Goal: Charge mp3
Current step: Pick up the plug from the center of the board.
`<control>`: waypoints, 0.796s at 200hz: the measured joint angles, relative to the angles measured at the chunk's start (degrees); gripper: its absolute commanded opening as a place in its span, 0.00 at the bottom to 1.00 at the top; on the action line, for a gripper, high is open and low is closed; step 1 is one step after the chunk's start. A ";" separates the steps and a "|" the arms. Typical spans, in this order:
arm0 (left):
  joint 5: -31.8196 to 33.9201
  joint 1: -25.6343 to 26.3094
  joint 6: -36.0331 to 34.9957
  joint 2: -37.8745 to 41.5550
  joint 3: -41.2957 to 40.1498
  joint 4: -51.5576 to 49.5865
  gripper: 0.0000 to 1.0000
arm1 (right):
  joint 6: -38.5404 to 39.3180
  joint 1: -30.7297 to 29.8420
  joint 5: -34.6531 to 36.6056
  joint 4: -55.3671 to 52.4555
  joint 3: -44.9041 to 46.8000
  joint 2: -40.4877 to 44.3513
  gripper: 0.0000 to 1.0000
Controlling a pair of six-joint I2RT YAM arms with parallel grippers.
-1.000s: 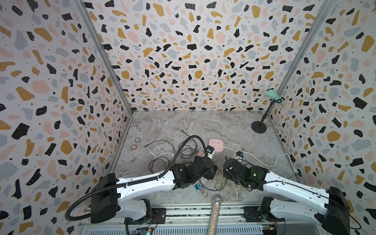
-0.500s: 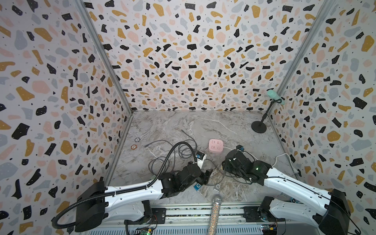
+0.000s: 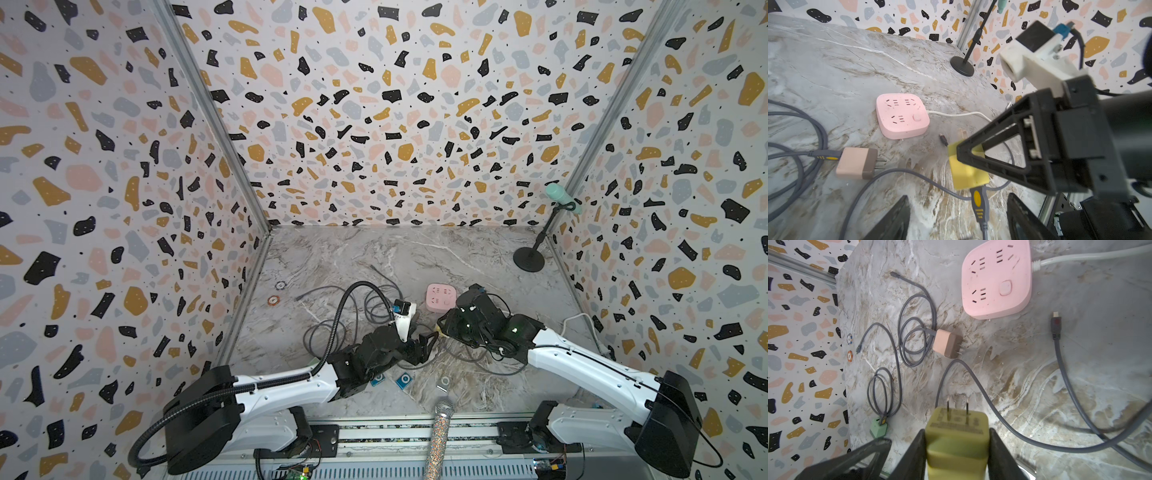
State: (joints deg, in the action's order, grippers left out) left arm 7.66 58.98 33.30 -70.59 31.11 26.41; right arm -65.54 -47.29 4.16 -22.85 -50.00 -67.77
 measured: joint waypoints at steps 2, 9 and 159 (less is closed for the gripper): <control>-0.13 -0.13 0.02 -0.15 0.00 0.22 0.73 | 0.00 0.00 -0.09 0.11 0.00 0.00 0.00; -0.66 -0.52 0.35 -0.90 0.00 1.09 0.73 | -0.22 0.04 -0.31 0.66 0.00 0.02 0.00; -11.34 -4.22 4.31 -12.11 2.38 10.62 0.44 | -3.58 1.90 -4.79 8.87 4.07 1.05 0.00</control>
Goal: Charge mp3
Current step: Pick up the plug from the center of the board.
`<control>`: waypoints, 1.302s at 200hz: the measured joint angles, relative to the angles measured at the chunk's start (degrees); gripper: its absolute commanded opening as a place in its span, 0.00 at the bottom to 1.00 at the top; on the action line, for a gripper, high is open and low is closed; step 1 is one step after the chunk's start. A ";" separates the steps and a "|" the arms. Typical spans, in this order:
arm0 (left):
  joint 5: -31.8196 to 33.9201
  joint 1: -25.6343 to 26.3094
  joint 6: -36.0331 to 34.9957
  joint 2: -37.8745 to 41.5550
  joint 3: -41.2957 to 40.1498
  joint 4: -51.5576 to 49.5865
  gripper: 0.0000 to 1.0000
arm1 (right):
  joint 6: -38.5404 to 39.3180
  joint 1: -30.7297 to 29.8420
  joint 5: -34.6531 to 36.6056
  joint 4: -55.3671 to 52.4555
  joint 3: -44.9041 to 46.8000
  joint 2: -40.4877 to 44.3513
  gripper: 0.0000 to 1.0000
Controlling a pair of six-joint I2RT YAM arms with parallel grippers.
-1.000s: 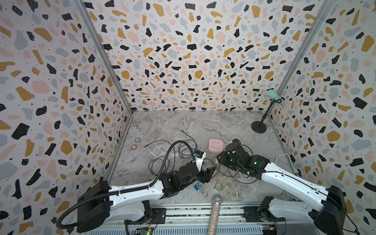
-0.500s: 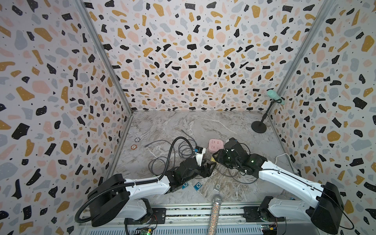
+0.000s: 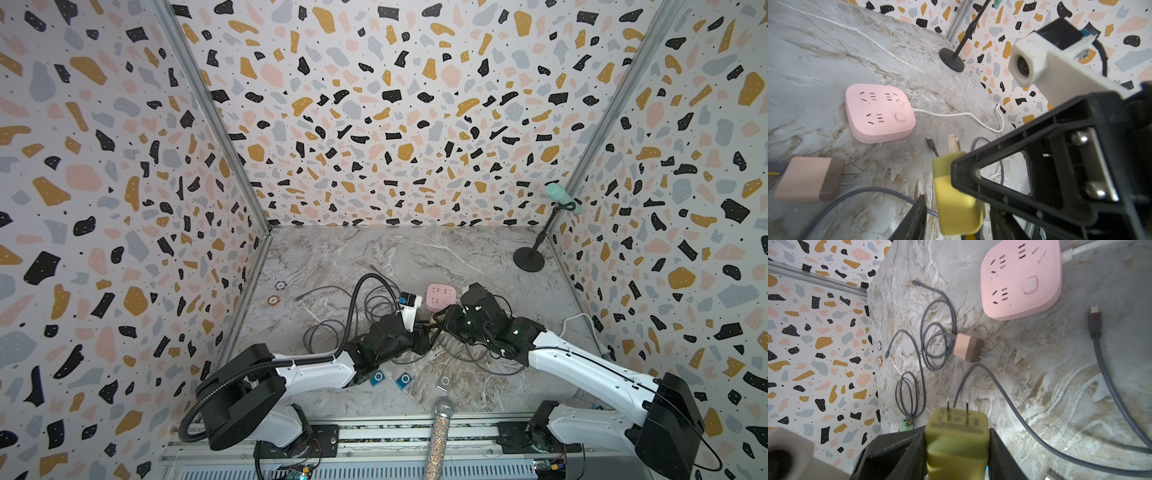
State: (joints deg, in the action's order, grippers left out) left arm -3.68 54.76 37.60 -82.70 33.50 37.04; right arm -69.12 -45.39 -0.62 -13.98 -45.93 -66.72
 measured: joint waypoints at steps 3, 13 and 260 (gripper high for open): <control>-0.17 -0.02 0.07 -0.35 0.13 0.24 0.44 | -0.02 0.00 -0.09 0.11 0.15 0.11 0.00; -0.66 -0.13 0.55 -1.20 0.50 0.87 0.40 | -0.26 0.00 -0.28 0.74 0.72 0.76 0.00; -15.93 -11.32 -0.20 4.72 25.97 -42.25 0.11 | 49.27 -3.28 17.84 22.34 22.49 28.98 0.59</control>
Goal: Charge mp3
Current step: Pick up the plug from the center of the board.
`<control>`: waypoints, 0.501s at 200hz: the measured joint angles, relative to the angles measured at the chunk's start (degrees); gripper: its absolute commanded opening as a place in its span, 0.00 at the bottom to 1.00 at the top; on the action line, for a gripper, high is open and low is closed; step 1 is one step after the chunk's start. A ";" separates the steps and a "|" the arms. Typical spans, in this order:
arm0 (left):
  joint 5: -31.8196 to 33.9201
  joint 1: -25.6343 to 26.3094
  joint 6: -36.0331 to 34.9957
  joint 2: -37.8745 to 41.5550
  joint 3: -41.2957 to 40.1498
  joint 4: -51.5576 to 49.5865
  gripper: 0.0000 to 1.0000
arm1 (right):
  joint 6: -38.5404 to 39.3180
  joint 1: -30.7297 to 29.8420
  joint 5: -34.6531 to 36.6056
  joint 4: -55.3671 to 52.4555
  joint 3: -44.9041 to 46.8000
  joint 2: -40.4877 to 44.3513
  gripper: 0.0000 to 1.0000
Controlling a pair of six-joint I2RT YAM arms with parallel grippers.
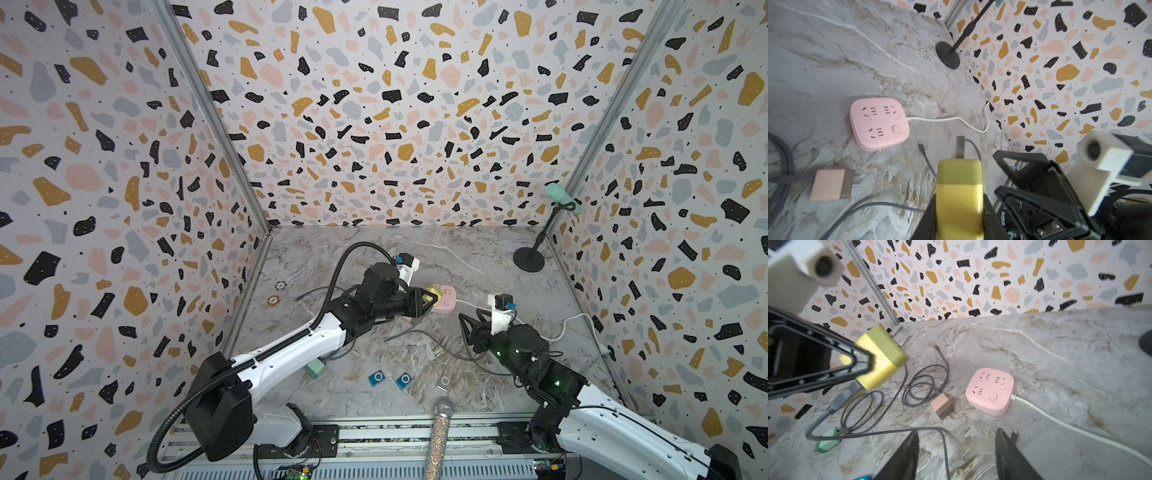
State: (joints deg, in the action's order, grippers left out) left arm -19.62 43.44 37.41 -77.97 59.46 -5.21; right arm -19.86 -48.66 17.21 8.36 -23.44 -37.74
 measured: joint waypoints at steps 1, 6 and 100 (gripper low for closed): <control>-0.04 -0.07 -0.09 0.02 0.04 -0.37 0.11 | 0.28 -0.13 0.00 0.17 0.00 0.00 0.59; -0.33 -0.22 -0.24 0.15 0.11 -1.64 0.11 | 2.89 -1.44 0.98 1.49 0.02 -0.20 0.59; -6.25 -4.11 3.48 1.40 1.79 -5.97 0.11 | 42.99 -14.53 10.08 33.05 11.32 -7.41 0.60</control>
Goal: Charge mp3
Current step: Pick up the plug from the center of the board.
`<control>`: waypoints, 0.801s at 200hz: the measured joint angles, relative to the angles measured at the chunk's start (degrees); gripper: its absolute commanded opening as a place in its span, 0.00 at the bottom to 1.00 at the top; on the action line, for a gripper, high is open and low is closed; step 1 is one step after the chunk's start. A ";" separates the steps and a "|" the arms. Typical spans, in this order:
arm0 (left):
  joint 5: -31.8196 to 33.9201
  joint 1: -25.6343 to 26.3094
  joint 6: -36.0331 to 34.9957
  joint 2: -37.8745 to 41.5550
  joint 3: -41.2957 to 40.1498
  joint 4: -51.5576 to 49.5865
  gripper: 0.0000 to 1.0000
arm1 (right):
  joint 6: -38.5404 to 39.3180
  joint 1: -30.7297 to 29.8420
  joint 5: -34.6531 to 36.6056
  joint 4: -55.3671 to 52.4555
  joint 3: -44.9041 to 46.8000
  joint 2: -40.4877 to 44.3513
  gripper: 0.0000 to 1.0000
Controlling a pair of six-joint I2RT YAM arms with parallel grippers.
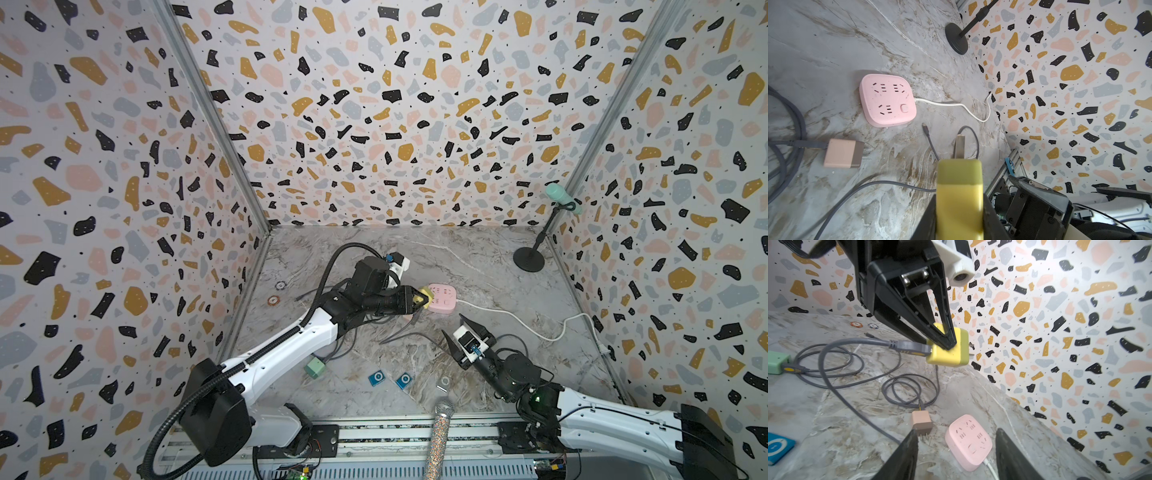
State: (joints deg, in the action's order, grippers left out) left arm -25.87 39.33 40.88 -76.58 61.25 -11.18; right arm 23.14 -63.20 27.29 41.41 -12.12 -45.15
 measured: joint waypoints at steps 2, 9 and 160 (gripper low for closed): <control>-0.13 0.00 0.15 0.00 0.04 0.00 0.11 | 0.70 0.00 0.11 0.79 0.00 -0.39 0.60; -0.50 0.00 0.52 0.00 0.15 0.00 0.11 | 2.34 -0.04 0.33 3.02 0.00 -1.73 0.60; -3.72 0.00 7.21 1.73 -3.23 4.50 0.12 | 26.53 -0.37 2.01 46.29 -2.99 -34.51 0.52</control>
State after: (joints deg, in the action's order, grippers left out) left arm -29.58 39.33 48.10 -74.85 58.02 -6.68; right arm 49.67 -63.57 29.30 87.70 -15.11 -79.66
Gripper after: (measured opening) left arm 0.287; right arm 0.520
